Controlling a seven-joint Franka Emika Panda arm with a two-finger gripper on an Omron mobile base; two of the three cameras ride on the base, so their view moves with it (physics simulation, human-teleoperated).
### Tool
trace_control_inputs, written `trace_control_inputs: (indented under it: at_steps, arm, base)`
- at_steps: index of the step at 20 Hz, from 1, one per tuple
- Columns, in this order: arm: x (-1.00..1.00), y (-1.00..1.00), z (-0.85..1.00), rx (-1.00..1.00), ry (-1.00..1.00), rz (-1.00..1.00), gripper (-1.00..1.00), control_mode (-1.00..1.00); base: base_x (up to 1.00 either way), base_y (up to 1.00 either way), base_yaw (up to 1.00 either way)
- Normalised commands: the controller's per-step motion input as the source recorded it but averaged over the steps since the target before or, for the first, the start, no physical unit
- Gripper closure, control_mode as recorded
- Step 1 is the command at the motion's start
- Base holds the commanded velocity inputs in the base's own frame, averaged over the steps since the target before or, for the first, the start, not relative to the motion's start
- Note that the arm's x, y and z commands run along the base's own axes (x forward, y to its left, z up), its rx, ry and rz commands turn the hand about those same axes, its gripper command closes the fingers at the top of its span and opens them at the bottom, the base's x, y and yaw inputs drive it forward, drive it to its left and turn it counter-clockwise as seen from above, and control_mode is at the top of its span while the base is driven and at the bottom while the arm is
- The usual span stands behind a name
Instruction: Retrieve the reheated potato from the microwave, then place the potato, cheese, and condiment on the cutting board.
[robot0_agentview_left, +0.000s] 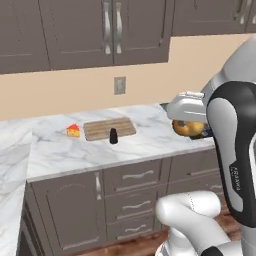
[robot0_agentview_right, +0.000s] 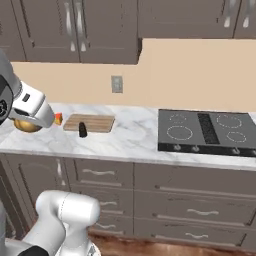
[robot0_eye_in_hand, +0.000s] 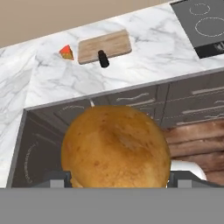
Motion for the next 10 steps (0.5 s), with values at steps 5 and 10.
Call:
trace_control_inputs:
  at_steps: [5, 10]
  arm:
    - [0.00, 0.00, 0.00, 0.00, 0.00, 0.00, 1.00, 1.00]
    - [0.00, 0.00, 0.00, 0.00, 0.00, 0.00, 1.00, 1.00]
  base:
    - [0.84, 0.66, -0.01]
    - [0.51, 0.09, 0.00]
